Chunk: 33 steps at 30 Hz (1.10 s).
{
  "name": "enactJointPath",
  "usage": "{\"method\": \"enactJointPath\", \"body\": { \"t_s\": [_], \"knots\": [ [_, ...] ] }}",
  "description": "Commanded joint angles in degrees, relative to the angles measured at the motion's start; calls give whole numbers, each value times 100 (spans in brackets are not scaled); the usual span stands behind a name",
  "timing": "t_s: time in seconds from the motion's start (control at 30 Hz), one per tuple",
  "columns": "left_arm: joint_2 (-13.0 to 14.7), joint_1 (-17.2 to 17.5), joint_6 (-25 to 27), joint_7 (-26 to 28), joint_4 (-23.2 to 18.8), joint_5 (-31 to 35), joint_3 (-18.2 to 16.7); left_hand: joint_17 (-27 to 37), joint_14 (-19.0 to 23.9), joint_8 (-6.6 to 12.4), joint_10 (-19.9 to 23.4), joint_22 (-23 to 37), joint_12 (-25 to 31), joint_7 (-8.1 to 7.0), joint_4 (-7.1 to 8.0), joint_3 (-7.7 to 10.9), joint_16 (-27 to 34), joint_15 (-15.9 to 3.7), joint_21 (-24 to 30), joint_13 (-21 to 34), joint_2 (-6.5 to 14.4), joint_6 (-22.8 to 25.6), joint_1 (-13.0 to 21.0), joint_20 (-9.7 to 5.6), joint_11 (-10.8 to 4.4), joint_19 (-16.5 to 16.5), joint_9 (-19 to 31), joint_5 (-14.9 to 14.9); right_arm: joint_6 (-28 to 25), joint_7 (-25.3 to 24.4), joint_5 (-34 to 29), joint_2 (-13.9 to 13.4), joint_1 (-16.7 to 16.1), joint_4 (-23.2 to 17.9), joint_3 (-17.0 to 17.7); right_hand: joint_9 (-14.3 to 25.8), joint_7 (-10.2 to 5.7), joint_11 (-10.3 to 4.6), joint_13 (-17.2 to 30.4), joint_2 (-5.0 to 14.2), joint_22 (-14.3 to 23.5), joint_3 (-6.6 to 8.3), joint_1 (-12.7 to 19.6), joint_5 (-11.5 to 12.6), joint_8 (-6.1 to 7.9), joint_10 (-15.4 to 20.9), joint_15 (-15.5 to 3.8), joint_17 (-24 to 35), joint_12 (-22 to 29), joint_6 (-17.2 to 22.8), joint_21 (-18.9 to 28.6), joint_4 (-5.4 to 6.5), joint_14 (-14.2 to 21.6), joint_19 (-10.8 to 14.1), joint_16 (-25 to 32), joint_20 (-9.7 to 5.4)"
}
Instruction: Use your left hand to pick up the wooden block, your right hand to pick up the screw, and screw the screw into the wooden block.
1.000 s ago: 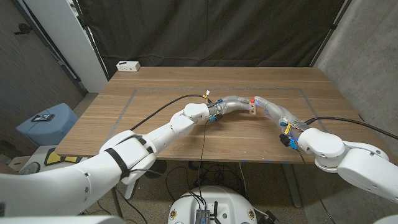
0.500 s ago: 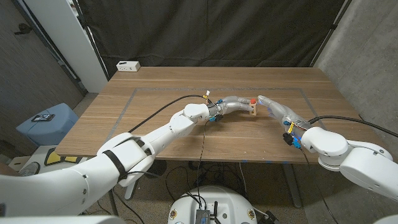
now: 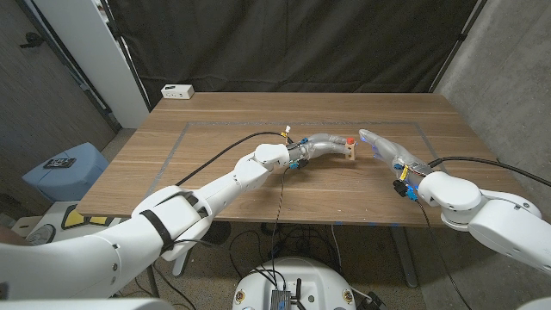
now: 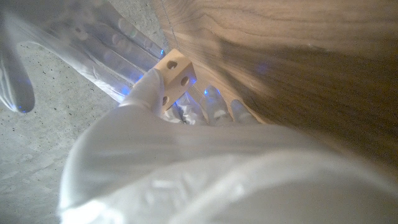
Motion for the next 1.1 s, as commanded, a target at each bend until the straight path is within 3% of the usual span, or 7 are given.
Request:
{"method": "enactJointPath", "body": {
  "t_s": [0.03, 0.6, 1.1],
  "knots": [
    [-22, -12, 4, -14, 27, -12, 20, 11, 43, 17, 31, 21, 42, -15, 36, 16, 25, -363, 32, 17, 53, 49, 7, 20, -35, 35, 19, 57, 67, 143, -5, 48, 270, 195, -194, 5, -27, -6, 8, 12, 19, 18, -41, 40, -19, -1021, 34, 11, -5, -46, 28, 0, -1155, -18, 20, 45],
    [-28, -12, 21, 0, 14, 0, 31, 9, 45, 19, 30, 21, 42, -8, 34, 17, 24, -355, 32, 17, 49, 55, 4, 21, -21, 35, 19, 56, 243, 330, -13, 31, 661, 409, -565, 4, -37, -23, 8, -7, 19, 0, -73, 41, -15, -1078, 35, 19, -15, -111, 24, 15, -1178, -36, 19, 57],
    [-3, 1, 3, -25, -15, -7, 27, 8, 40, 20, 28, 22, 41, -12, 36, 20, 20, -362, 34, 17, 54, 58, -1, 21, -25, 39, 19, 57, 254, 245, 69, -7, 642, 339, -648, 4, -40, -23, 8, -8, 19, -6, -87, 45, 0, -1086, 29, 22, -10, -114, 24, 25, -1182, -41, 22, 59]
  ]
}}
